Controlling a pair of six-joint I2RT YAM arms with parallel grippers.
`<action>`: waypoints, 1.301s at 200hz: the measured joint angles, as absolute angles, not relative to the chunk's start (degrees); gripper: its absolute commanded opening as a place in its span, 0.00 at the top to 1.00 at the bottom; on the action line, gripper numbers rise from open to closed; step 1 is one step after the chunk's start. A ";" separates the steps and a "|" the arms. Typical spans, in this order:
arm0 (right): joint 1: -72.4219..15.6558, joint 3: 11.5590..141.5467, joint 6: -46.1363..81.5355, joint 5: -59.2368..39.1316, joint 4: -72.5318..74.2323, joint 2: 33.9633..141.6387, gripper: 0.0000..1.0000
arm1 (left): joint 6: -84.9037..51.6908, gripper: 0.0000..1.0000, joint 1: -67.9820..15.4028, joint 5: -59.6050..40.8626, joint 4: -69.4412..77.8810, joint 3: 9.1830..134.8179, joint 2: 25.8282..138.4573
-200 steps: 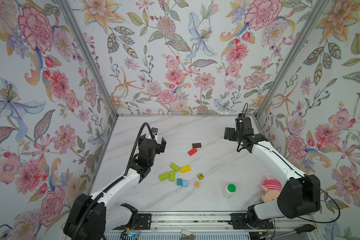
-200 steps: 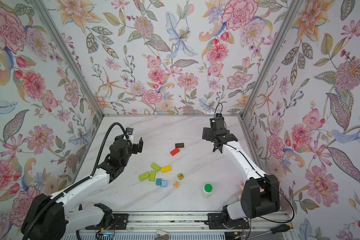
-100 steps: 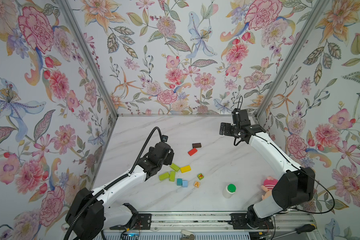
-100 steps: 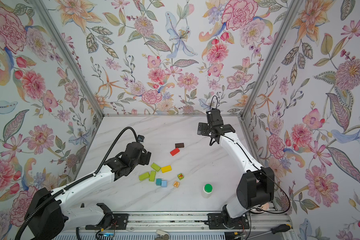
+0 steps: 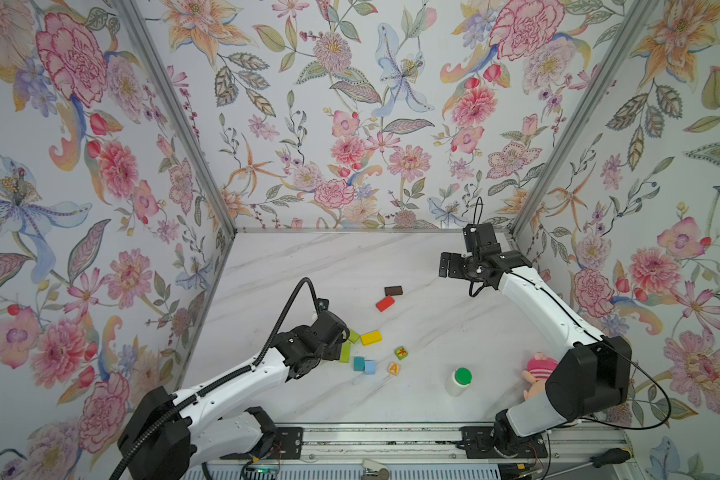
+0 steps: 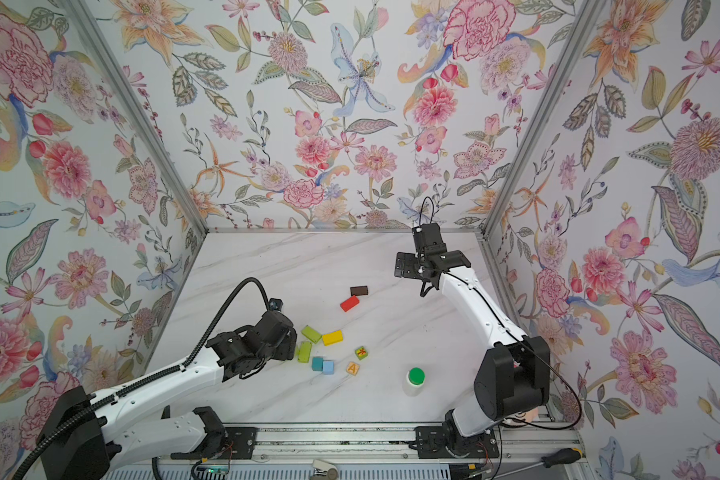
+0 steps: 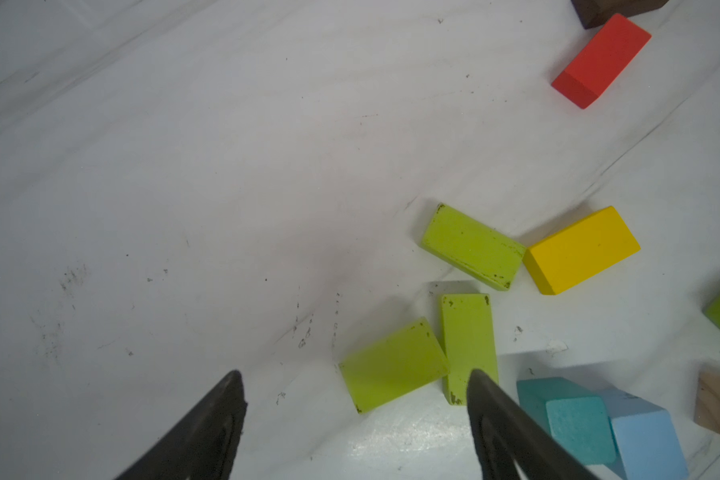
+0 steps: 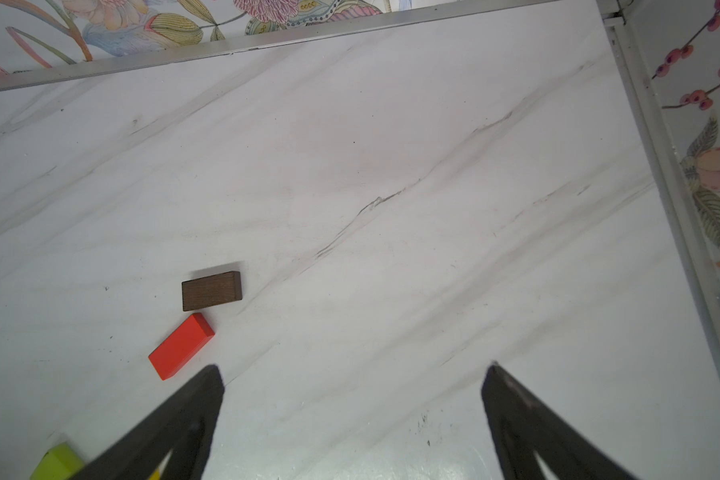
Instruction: Build the wood block tower
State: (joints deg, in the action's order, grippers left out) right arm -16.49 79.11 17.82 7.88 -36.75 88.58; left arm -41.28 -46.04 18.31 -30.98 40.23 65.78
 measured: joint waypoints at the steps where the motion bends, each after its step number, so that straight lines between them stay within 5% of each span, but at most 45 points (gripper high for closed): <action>1: -16.49 79.05 17.82 7.86 -36.75 88.55 0.01 | -41.30 0.15 -46.06 18.31 -31.03 40.21 65.80; 110: -16.43 74.89 18.74 5.52 -37.34 86.65 0.01 | -44.38 0.14 -48.93 13.65 -32.95 35.86 67.79; 260: -15.99 74.13 20.01 4.93 -37.50 86.21 0.01 | -39.53 0.13 -45.10 18.26 -32.82 42.30 84.71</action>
State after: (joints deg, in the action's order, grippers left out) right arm -15.99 74.13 20.01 4.93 -37.50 86.21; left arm -39.53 -45.10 18.26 -32.82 42.30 84.71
